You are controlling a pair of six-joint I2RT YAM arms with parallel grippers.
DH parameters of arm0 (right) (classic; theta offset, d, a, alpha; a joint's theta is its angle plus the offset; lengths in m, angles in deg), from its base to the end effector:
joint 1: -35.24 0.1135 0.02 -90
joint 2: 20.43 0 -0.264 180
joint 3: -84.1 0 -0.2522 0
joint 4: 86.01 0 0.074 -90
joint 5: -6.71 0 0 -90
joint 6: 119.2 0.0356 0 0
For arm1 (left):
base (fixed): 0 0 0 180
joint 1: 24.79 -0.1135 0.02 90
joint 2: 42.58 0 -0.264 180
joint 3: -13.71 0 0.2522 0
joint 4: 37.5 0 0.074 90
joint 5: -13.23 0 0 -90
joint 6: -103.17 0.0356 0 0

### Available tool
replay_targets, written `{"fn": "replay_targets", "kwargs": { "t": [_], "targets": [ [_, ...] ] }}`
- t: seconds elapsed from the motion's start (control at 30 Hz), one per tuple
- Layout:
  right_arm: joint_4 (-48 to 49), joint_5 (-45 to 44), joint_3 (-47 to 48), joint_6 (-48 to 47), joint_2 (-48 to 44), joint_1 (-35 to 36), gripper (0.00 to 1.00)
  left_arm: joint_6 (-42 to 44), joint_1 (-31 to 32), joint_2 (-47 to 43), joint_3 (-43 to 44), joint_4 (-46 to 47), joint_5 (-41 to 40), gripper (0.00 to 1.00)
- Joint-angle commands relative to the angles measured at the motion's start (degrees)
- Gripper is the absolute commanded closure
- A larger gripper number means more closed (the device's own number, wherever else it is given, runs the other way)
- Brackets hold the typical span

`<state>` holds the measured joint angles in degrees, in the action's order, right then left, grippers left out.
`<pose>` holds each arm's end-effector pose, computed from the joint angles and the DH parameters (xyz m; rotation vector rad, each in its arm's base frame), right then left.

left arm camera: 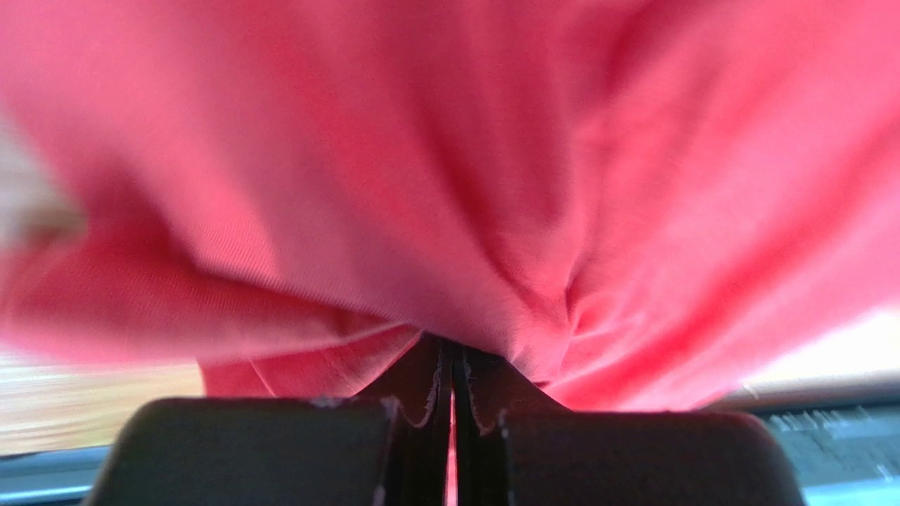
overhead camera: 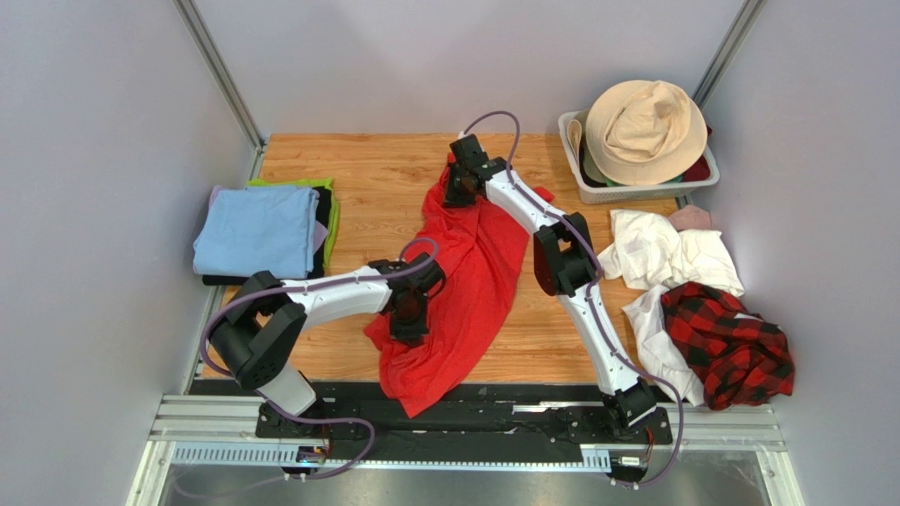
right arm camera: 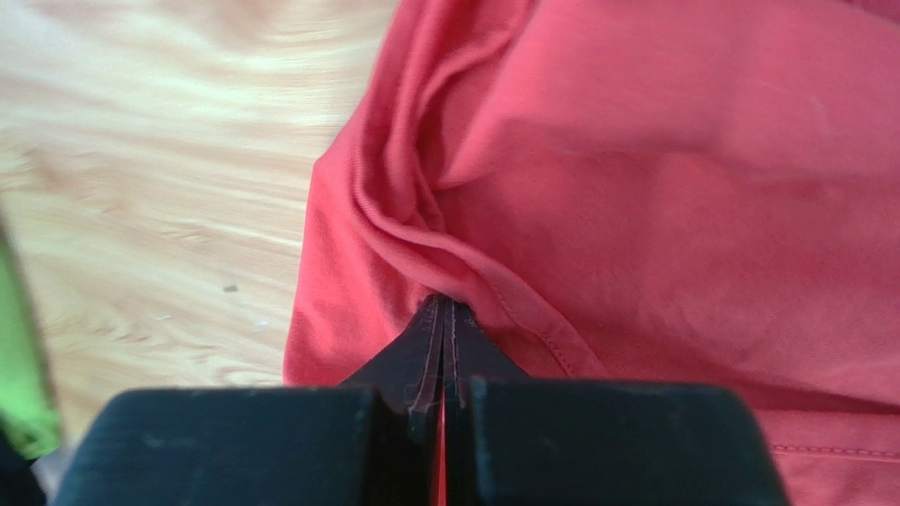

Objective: Fold and stack the mixed laundry pile
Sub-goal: Fold the tank top at the center of the board.

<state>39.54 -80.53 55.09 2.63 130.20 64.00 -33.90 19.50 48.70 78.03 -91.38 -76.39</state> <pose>0.4958 0.2741 0.1558 0.0490 2.5829 0.4760 0.1918 -0.1874 0.1549 -0.0727 3.0284 -0.1806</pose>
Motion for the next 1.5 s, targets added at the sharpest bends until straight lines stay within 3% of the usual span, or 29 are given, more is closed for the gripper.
{"fn": "replay_targets", "kwargs": {
  "t": [0.0,0.23,0.3,0.33,0.37,0.43,0.47,0.67,0.73,0.8,0.93,1.07,1.2,1.47],
  "targets": [
    [1.4,7.9,0.8,1.2,5.6,0.3,1.0,-12.1,8.3,2.2,-2.9,6.5,5.1,1.0],
    [1.2,9.6,2.1,-2.1,-0.1,-1.7,0.98,-16.7,12.0,-4.4,-1.3,7.2,1.0,1.0],
    [1.9,11.5,1.4,-2.9,-4.2,-2.8,0.88,-15.4,12.0,-7.9,0.7,4.9,-0.9,1.0],
    [2.1,12.1,0.9,-3.9,-5.8,-3.1,0.73,-14.6,11.9,-8.7,1.8,1.8,-2.4,1.0],
    [2.6,12.3,0.4,-4.3,-7.4,-3.3,0.65,-13.1,11.3,-9.5,2.8,0.3,-2.8,0.99],
    [3.4,12.8,-2.7,-5.7,-13.2,-4.1,0.52,-11.5,10.5,-11.4,5.2,-3.4,-3.7,0.8],
    [3.9,13.0,-4.2,-5.9,-15.5,-4.4,0.51,-9.9,9.3,-12.9,5.9,-4.3,-3.9,0.68],
    [6.4,9.4,-22.3,-6.3,-32.6,-8.0,0.46,0.2,-2.0,-19.1,9.8,-6.7,-3.0,0.45],
    [6.9,4.1,-30.4,-5.9,-38.8,-9.5,0.36,5.5,-7.0,-18.9,13.1,-4.5,-2.4,0.38],
    [7.5,-0.7,-35.4,-4.8,-42.4,-10.7,0.29,8.1,-10.4,-15.7,17.6,-1.9,-1.1,0.3],
    [13.2,-8.6,-49.4,1.8,-50.5,-12.6,0.3,12.9,-18.8,-4.0,26.7,3.8,4.6,0.21],
    [21.3,-12.7,-58.6,9.4,-52.8,-13.5,0.33,15.1,-23.1,8.1,40.2,8.1,7.6,0.19],
    [26.3,-12.7,-60.9,17.2,-49.5,-14.2,0.33,16.0,-26.2,21.2,52.4,9.4,8.8,0.2],
    [29.9,-13.5,-57.6,22.3,-39.6,-15.3,0.33,14.8,-29.4,48.2,81.2,5.1,16.7,0.23]
  ]
}}
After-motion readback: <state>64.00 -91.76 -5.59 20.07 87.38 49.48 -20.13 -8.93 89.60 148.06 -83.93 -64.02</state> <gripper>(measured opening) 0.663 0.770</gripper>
